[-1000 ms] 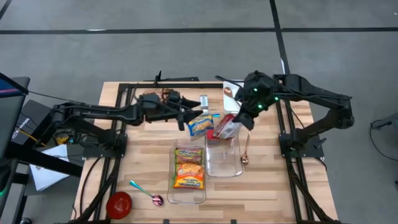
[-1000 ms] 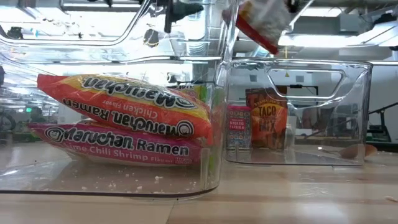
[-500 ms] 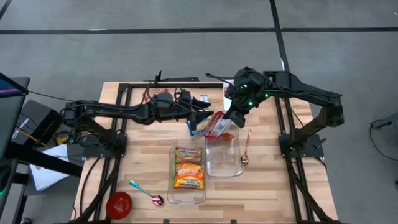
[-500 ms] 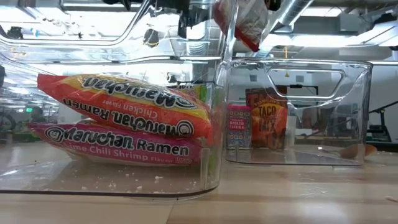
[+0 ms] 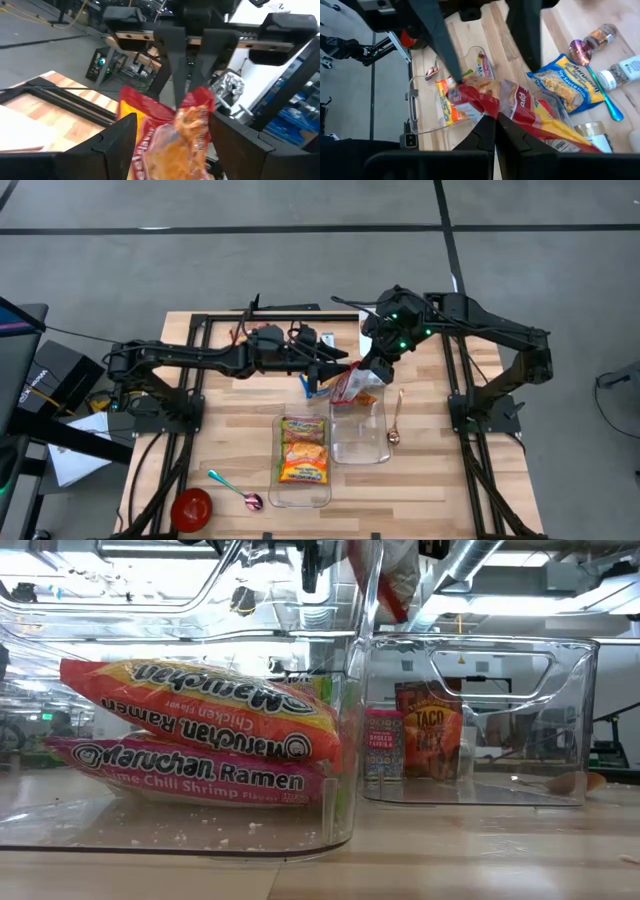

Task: Pick & Place Food Item
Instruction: Put the bottom red noodle pack into the left transparent bin

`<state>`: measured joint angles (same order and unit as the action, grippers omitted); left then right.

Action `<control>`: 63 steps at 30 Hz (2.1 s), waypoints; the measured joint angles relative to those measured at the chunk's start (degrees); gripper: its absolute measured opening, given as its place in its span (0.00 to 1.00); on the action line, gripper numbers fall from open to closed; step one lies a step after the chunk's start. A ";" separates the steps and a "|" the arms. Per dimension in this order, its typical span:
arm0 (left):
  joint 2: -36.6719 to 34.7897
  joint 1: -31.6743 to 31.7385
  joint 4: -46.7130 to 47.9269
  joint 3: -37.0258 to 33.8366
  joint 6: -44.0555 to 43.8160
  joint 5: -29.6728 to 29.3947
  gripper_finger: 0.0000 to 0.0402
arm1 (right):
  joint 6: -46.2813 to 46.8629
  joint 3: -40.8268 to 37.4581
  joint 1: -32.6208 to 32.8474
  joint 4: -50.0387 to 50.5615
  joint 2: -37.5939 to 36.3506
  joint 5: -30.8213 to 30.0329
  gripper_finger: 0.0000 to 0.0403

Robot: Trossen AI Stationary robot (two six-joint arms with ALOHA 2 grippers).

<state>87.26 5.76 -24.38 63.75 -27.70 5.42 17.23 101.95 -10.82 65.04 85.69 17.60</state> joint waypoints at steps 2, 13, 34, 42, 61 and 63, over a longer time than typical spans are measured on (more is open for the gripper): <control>0.00 -0.01 -0.05 0.00 -0.65 0.71 0.60 | -0.89 0.00 -0.25 -0.44 0.00 -0.04 0.00; -0.97 1.83 0.32 -0.01 0.25 2.60 0.60 | -4.51 -0.04 1.06 0.74 -1.32 2.18 0.00; -2.76 5.57 -5.66 -0.07 -6.02 20.08 0.61 | -51.65 -0.02 6.24 -3.08 -6.44 17.12 0.00; -2.77 5.31 -5.98 -0.07 -6.02 20.75 0.65 | -55.19 -0.08 8.22 -9.00 -4.49 20.77 0.00; -2.75 5.14 -7.66 -0.07 -9.60 30.99 0.65 | -53.31 0.07 6.91 -20.60 0.04 26.24 0.00; -2.75 5.14 -9.12 -0.07 -10.80 32.53 0.65 | -52.84 -0.09 6.61 -20.56 0.31 26.51 0.00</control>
<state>84.51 10.90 -33.51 63.68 -38.50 37.95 -35.61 101.86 -4.22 44.47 86.00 44.11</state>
